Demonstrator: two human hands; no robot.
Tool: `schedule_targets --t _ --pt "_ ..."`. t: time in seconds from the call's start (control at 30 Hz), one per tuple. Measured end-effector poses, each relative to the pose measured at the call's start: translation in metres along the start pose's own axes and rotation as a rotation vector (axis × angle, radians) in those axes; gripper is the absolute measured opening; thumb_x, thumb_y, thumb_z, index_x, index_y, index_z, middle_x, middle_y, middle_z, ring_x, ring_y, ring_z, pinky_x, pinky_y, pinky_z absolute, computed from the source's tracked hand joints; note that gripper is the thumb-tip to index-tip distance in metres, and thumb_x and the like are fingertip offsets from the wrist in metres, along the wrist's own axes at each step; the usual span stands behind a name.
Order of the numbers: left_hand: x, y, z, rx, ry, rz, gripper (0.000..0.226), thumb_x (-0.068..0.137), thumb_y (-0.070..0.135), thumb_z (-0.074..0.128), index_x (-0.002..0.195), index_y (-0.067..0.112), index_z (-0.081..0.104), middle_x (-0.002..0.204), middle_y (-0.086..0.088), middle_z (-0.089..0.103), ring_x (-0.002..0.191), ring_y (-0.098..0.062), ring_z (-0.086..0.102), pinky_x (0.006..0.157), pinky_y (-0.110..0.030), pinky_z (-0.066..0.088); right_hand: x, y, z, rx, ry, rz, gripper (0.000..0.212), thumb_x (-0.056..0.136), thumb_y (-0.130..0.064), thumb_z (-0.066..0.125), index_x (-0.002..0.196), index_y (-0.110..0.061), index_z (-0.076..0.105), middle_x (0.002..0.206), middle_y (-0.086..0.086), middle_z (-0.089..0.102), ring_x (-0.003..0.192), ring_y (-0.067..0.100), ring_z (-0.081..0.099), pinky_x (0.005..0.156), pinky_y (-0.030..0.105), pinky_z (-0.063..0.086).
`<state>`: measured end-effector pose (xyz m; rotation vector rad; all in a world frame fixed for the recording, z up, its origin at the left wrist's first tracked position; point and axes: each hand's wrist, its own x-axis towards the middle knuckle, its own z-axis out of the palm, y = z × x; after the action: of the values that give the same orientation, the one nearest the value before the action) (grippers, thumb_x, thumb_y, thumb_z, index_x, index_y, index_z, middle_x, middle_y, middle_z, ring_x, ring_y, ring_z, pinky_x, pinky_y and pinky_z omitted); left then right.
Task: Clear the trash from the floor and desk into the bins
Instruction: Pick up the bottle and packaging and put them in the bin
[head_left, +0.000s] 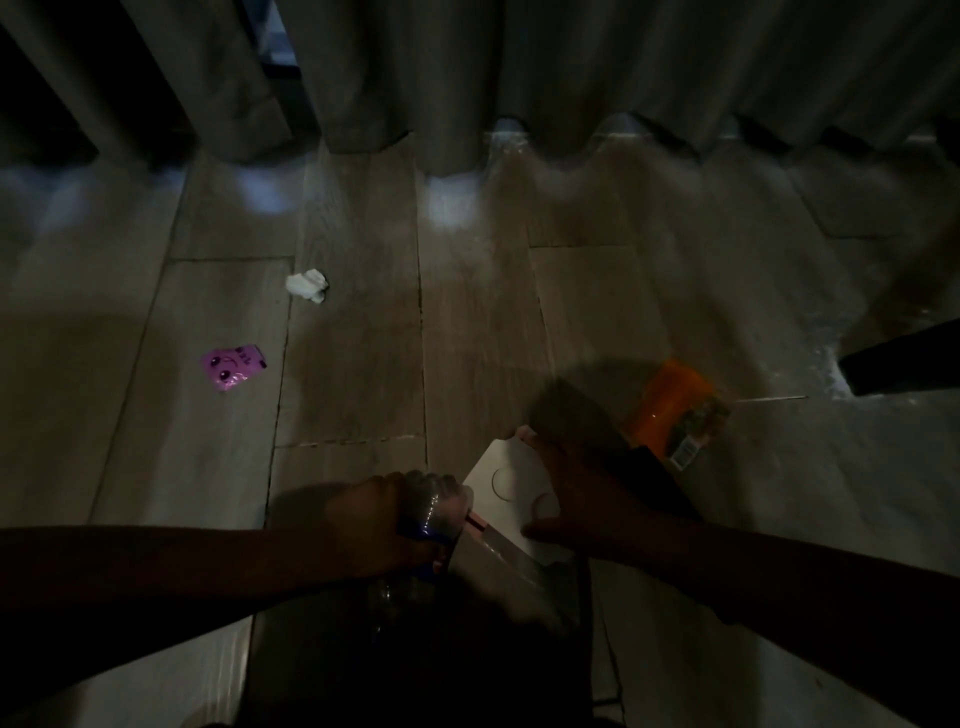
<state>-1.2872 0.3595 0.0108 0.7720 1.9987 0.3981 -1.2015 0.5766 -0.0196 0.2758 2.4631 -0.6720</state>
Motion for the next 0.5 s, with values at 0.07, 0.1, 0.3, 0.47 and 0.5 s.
schedule_targets --t 0.07,0.1,0.3,0.47,0.5 --pt "0.001 0.0 0.0 -0.016 0.0 -0.018 0.049 0.093 0.021 0.055 0.137 0.019 0.034 0.134 0.007 0.044 0.118 -0.001 0.041 0.085 -0.001 0.027 0.006 0.001 0.005 -0.001 0.002 0.021 0.105 0.076 -0.04 0.074 0.151 -0.032 0.001 0.158 -0.003 0.01 0.144 0.022 0.015 0.116 0.042 0.019" --pt "0.002 -0.003 0.002 -0.028 0.0 -0.031 0.05 0.093 0.021 0.054 0.138 0.019 0.032 0.132 0.008 0.043 0.119 -0.002 0.04 0.085 -0.001 0.027 0.009 0.001 0.007 -0.023 0.0 0.033 0.106 0.075 -0.041 0.075 0.151 -0.031 0.001 0.158 -0.002 0.01 0.144 0.023 0.015 0.116 0.044 0.02" --pt "0.002 -0.018 0.006 -0.111 0.104 -0.128 0.056 0.084 0.029 0.067 0.133 0.02 0.042 0.132 0.002 0.051 0.113 -0.008 0.049 0.088 -0.013 0.035 0.019 -0.002 0.013 -0.148 0.017 0.047 0.111 0.073 -0.048 0.074 0.151 -0.031 -0.003 0.158 0.0 0.006 0.145 0.026 0.012 0.115 0.046 0.019" --pt "0.0 -0.039 0.004 -0.177 0.244 -0.167 0.059 0.074 0.034 0.077 0.125 0.023 0.05 0.119 0.011 0.058 0.102 -0.004 0.054 0.082 -0.013 0.042 0.022 -0.008 0.025 -0.084 0.028 0.038 0.115 0.068 -0.042 0.079 0.149 -0.036 -0.002 0.157 -0.002 0.008 0.144 0.027 0.012 0.113 0.046 0.026" --pt "-0.002 -0.042 0.002 -0.188 0.249 -0.184 0.06 0.073 0.033 0.077 0.125 0.023 0.05 0.119 0.011 0.058 0.105 -0.005 0.055 0.085 -0.015 0.043 0.022 -0.011 0.026 -0.079 0.025 0.044 0.113 0.07 -0.04 0.079 0.149 -0.035 -0.001 0.157 -0.002 0.008 0.144 0.027 0.012 0.112 0.044 0.027"
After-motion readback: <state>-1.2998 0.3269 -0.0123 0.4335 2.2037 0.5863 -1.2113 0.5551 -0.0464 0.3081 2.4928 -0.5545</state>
